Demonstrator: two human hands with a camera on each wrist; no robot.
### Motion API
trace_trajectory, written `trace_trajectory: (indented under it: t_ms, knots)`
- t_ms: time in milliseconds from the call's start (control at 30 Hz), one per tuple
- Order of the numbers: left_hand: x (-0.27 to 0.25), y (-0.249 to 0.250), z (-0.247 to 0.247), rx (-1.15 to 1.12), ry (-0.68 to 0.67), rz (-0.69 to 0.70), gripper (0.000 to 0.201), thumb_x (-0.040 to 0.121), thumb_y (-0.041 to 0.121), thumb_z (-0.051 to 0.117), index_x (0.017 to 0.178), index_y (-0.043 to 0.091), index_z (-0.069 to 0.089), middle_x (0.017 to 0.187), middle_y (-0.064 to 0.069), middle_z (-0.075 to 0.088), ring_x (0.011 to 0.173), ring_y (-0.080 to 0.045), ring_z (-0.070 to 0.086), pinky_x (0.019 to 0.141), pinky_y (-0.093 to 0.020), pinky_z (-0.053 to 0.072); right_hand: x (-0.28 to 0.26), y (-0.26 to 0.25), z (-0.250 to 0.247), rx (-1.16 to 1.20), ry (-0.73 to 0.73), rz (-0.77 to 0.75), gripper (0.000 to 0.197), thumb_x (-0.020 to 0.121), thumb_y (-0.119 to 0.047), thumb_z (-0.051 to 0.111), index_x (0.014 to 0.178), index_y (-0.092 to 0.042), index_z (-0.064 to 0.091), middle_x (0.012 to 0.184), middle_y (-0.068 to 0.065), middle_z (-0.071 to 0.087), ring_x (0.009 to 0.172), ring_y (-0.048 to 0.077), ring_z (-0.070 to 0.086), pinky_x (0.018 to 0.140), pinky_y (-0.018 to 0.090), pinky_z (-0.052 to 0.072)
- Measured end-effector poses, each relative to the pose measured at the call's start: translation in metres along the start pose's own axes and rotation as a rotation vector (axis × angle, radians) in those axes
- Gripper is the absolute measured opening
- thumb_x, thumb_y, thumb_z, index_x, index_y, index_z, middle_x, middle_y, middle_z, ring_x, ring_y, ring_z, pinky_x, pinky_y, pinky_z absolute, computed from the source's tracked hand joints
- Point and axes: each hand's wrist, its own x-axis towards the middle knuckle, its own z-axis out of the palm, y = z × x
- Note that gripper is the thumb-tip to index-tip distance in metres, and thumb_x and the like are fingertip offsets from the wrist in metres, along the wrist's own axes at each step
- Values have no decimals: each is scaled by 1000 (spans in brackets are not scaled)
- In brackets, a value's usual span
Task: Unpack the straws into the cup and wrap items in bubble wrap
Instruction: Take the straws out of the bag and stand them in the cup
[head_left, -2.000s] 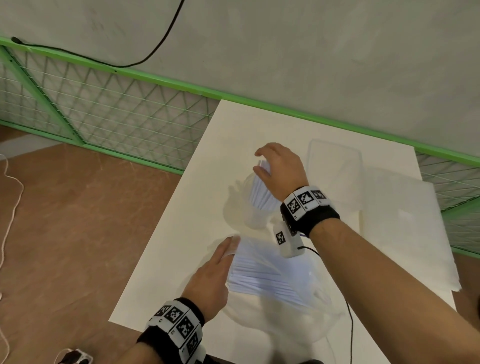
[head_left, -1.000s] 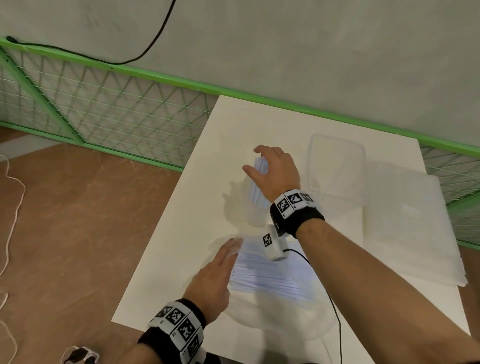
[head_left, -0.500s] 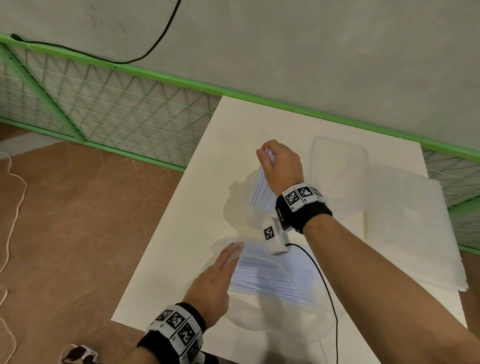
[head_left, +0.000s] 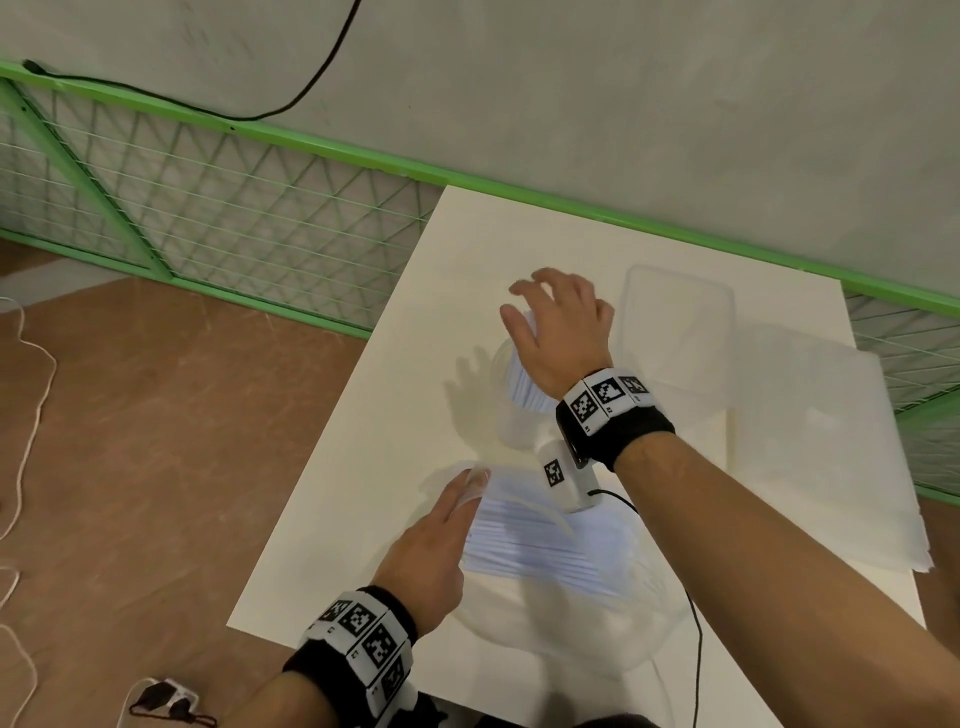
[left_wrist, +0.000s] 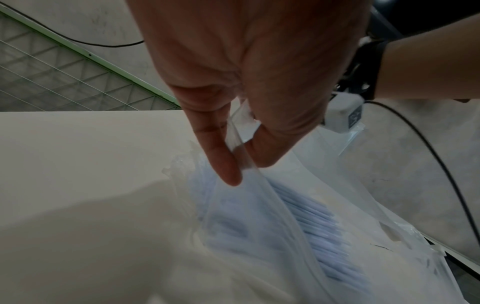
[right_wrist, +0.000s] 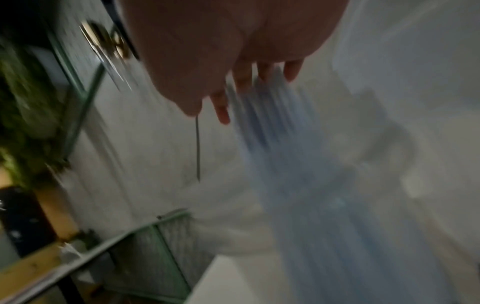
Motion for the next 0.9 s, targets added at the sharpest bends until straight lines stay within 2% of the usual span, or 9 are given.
trace_trajectory:
  t_ms: [100, 167, 267, 400, 467, 533, 600, 733, 900]
  knots:
    - [0, -1, 2, -5, 1, 14, 102, 76, -14, 40, 155, 38, 0, 161, 26, -8, 125, -17, 53, 91, -32, 52, -25, -23, -31, 199, 178, -172, 25, 86, -15, 48, 104, -16, 65, 111, 3, 61, 103, 26, 54, 83, 38, 40]
    - [1, 0, 3, 3, 5, 14, 102, 75, -13, 41, 155, 38, 4, 160, 26, -7, 119, -20, 57, 88, -33, 53, -60, -37, -47, 341, 111, -316, 25, 77, -5, 44, 90, -10, 65, 88, 5, 64, 79, 26, 59, 68, 37, 48]
    - [3, 1, 3, 14, 4, -18, 94, 76, -10, 43, 153, 35, 14, 159, 23, -5, 108, -23, 62, 83, -36, 54, -127, -48, -49, 301, -175, -350, 23, 76, -13, 38, 83, -23, 58, 76, 0, 63, 68, 20, 57, 60, 34, 48]
    - [3, -3, 6, -4, 17, 42, 100, 74, -15, 43, 156, 31, 8, 161, 23, -7, 130, -18, 49, 93, -33, 52, -198, -22, -2, -31, -734, -165, 33, 89, -7, 44, 119, -15, 56, 115, 6, 57, 100, 30, 56, 77, 39, 47]
    - [3, -4, 7, -21, 31, 61, 101, 74, -16, 44, 156, 30, 9, 161, 22, -5, 138, -14, 39, 97, -31, 50, -221, -9, 21, -141, -730, -108, 45, 81, -5, 58, 125, -11, 53, 119, 7, 54, 99, 32, 57, 73, 39, 48]
    - [3, -5, 8, -43, 52, 85, 101, 72, -17, 44, 156, 29, 12, 162, 22, -2, 144, -7, 28, 102, -29, 47, -234, -1, 37, -228, -666, -85, 55, 59, -9, 78, 113, -13, 63, 107, 5, 62, 82, 27, 64, 60, 35, 52]
    - [1, -8, 9, -60, 60, 94, 103, 70, -18, 44, 156, 29, 14, 161, 23, -1, 145, -4, 24, 104, -30, 46, -240, 2, 49, -282, -583, -53, 57, 49, -11, 85, 104, -14, 68, 99, 4, 66, 72, 25, 65, 55, 34, 53]
    - [-2, -9, 10, -78, 70, 79, 103, 70, -17, 44, 156, 31, 14, 161, 24, -1, 133, -10, 43, 96, -26, 50, -243, -1, 57, -305, -562, -40, 53, 48, -8, 86, 98, -12, 69, 95, 5, 66, 72, 27, 65, 56, 37, 54]
    - [-4, -8, 12, -96, 75, 55, 103, 71, -17, 45, 156, 32, 12, 162, 22, 1, 129, -16, 47, 95, -22, 47, -244, -3, 59, -312, -586, -4, 49, 43, -8, 88, 89, -12, 70, 86, 5, 67, 70, 26, 66, 56, 38, 54]
